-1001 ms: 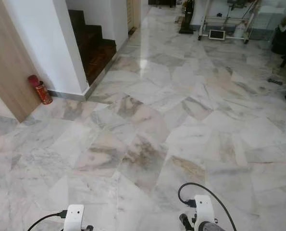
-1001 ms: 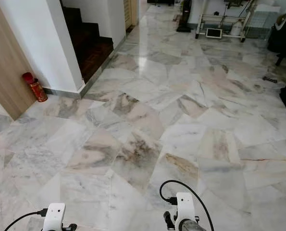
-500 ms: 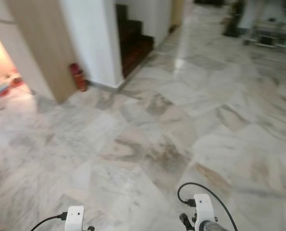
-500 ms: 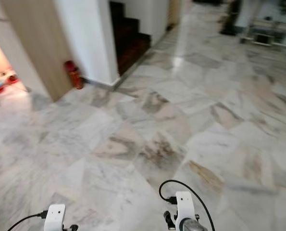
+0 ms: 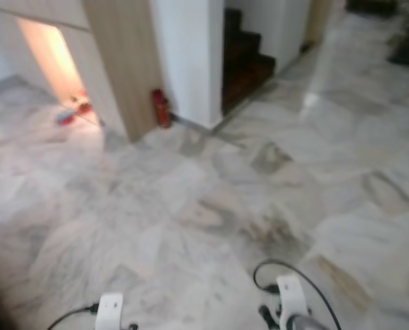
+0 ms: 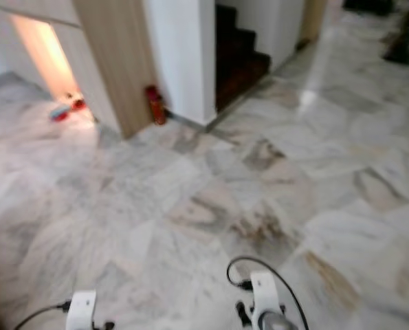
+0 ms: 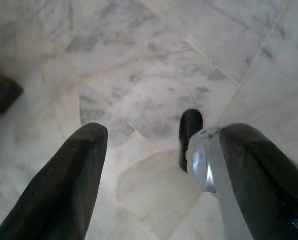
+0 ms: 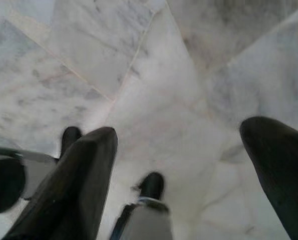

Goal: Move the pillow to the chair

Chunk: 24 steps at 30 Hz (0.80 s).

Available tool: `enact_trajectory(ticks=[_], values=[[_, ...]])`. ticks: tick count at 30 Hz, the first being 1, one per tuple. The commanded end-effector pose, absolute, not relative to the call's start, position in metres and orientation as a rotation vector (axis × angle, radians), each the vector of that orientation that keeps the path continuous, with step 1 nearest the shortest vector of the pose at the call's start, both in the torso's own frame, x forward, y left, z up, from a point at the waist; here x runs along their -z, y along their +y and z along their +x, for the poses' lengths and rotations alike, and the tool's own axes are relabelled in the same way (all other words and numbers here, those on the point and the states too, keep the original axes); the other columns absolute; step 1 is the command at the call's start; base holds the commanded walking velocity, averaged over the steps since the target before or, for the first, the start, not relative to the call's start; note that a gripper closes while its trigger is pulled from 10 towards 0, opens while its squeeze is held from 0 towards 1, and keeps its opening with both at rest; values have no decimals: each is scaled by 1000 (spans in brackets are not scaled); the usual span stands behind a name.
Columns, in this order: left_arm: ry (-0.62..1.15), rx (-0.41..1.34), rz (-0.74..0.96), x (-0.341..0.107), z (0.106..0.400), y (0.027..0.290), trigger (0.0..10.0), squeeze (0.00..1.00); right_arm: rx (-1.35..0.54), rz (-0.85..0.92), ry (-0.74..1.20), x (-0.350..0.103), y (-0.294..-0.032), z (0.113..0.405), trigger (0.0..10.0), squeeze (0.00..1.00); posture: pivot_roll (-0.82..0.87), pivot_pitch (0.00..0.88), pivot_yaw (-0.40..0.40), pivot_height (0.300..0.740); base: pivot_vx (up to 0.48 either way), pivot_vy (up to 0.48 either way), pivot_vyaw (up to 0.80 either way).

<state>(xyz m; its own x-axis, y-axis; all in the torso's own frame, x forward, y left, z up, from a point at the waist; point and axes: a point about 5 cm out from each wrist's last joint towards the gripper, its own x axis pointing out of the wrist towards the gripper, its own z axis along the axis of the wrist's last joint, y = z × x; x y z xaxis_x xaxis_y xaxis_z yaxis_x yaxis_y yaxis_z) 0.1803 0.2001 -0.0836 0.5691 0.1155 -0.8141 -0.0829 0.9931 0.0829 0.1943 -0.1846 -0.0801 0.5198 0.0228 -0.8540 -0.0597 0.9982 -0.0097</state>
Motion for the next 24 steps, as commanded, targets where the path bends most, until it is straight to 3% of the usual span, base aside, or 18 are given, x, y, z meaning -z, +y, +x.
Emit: enact_trajectory(ticks=[1,24], values=[[972,-123,45,85,176,206,10000,0,-73,-31,1017,79,-174,198,10000,0,17,0,7,740,0,0,800],[975,-92,46,84,179,207,10000,0,-73,-40,1017,79,-173,198,10000,0,10,0,11,740,0,0,800]])
